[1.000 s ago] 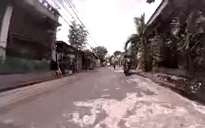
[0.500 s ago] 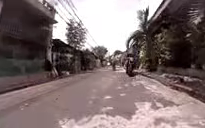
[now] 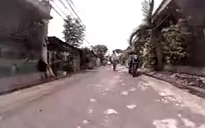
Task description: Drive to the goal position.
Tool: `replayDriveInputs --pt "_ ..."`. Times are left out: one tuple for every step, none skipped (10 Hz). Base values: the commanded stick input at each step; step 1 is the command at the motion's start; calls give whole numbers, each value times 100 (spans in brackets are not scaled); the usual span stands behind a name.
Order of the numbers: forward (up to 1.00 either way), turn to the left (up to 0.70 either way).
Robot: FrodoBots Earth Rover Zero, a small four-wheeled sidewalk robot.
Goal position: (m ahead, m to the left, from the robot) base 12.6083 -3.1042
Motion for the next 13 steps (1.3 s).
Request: replayDriveInputs --pt "0 0" --pt "0 0" --pt "0 0" --pt "0 0" --pt "0 0" --pt "0 0" --pt "0 0" --pt "0 0" --pt "13 0" --pt "85 0" --pt "91 0" --pt "98 0" --pt "100 0"
